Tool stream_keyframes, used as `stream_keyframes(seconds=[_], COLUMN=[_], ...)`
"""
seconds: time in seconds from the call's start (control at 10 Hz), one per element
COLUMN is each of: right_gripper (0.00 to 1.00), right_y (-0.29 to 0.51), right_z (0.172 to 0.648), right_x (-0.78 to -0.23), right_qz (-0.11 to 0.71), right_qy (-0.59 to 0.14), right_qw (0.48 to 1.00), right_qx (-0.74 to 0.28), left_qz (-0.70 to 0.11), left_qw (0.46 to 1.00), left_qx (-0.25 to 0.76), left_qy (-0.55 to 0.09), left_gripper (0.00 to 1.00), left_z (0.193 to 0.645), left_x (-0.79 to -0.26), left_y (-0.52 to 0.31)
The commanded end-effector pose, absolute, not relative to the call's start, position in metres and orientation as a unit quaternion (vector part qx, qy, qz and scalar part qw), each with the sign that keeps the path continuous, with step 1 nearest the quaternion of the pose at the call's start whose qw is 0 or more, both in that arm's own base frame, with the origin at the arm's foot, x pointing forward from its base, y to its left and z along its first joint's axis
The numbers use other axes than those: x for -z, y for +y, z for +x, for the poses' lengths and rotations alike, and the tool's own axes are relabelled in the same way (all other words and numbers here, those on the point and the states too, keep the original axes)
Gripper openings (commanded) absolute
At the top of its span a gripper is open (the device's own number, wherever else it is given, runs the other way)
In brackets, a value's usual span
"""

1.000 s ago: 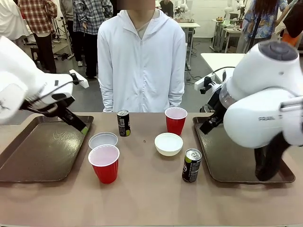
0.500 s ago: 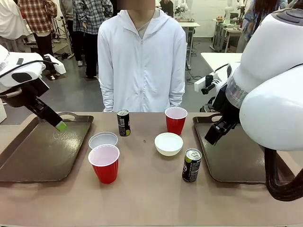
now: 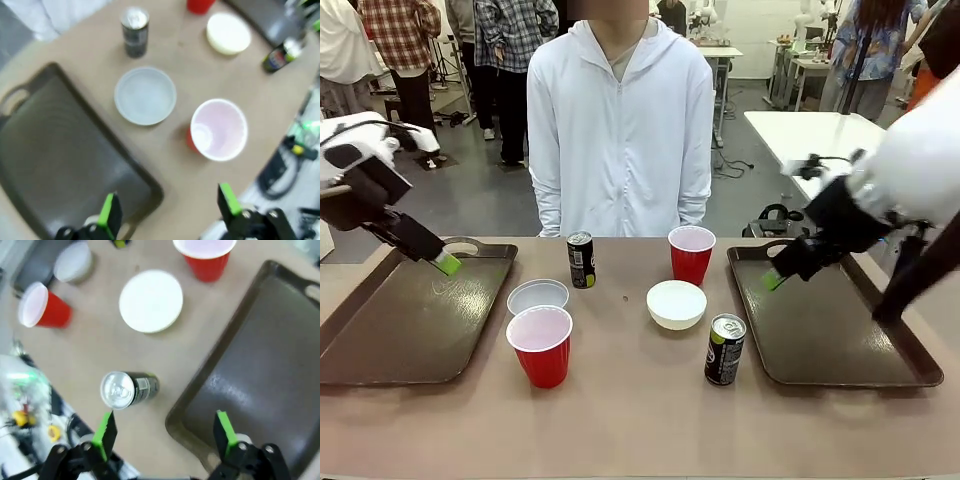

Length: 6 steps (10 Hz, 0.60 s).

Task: Prepare tableware on both trays.
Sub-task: Pick up a Picnic Bowl from the table and place it on a Handle tray.

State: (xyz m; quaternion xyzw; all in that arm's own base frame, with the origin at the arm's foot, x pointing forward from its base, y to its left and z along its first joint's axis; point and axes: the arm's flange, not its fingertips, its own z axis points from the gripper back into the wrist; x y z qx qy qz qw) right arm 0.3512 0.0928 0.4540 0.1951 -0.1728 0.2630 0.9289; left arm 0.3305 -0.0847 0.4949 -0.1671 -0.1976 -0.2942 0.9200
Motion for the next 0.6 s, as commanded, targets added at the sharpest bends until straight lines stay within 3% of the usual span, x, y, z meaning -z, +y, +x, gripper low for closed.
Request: stream_keyframes(seconds=[0.0,0.5], right_gripper=[1.0,1.0], right_y=[0.042,-0.04], right_z=[0.34,0.298], right_x=[-0.448,-0.429], right_qz=[0.383,0.402], right_qy=[-0.178,-0.142], right_qw=[0.879,0.89], right_qx=[-0.224,-0.161], left_qz=[-0.268,-0.355], left_qw=[0.904,0.903], left_qx=[0.257,0.138], left_qy=[-0.212,-0.2], left_gripper=[1.0,1.0], left_z=[0.337,0.339], left_x=[-0.485,-0.466], left_y=[-0.046,0.063])
